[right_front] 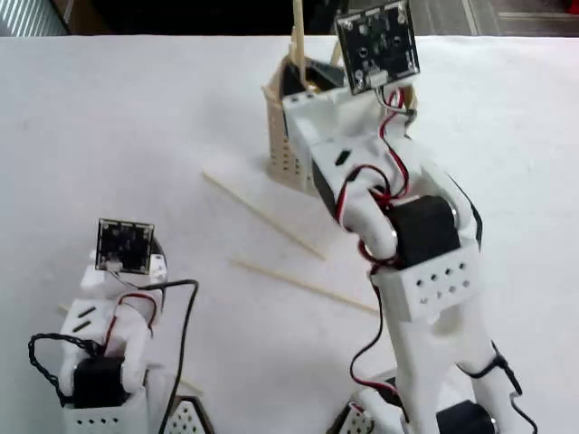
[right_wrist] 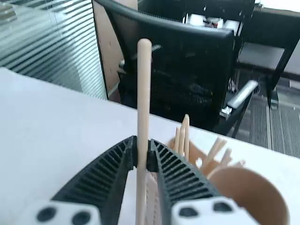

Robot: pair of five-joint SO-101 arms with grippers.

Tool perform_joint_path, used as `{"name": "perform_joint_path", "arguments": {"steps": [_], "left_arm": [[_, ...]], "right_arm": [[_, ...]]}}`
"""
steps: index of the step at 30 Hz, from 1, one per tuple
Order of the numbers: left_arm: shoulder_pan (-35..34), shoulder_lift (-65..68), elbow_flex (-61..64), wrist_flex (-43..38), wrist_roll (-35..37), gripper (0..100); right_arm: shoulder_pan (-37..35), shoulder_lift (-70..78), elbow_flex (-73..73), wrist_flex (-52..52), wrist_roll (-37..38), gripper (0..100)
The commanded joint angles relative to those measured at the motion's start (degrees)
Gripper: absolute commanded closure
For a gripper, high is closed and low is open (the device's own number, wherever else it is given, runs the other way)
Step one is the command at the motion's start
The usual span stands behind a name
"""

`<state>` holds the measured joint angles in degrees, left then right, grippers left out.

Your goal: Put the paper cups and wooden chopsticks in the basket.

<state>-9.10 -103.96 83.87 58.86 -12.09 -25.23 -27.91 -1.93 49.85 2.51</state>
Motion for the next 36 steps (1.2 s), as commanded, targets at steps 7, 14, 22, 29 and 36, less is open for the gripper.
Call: {"name": "perform_joint_path", "arguments": {"steps": [7, 14, 22, 29, 36], "left_arm": [[-0.48, -0.48, -0.26, -1.23, 0.18, 95], [-0.48, -0.48, -0.26, -1.23, 0.18, 96], [-0.48, -0.48, -0.26, -1.23, 0.18, 96], [-0.48, -0.48, -0.26, -1.23, 0.18, 96], [-0.48, -0.48, -0.26, -1.23, 0.18, 96]], "right_arm": [[2.07, 6.55, -2.73, -22.02, 9.23, 98.1], [6.11, 13.76, -1.76, -27.12, 9.14, 98.1], [6.90, 15.34, 5.10, -26.68, 9.14, 87.5], [5.67, 10.86, -2.55, -8.04, 9.14, 86.7], [1.63, 2.68, -6.15, 16.13, 9.58, 93.5]]}}
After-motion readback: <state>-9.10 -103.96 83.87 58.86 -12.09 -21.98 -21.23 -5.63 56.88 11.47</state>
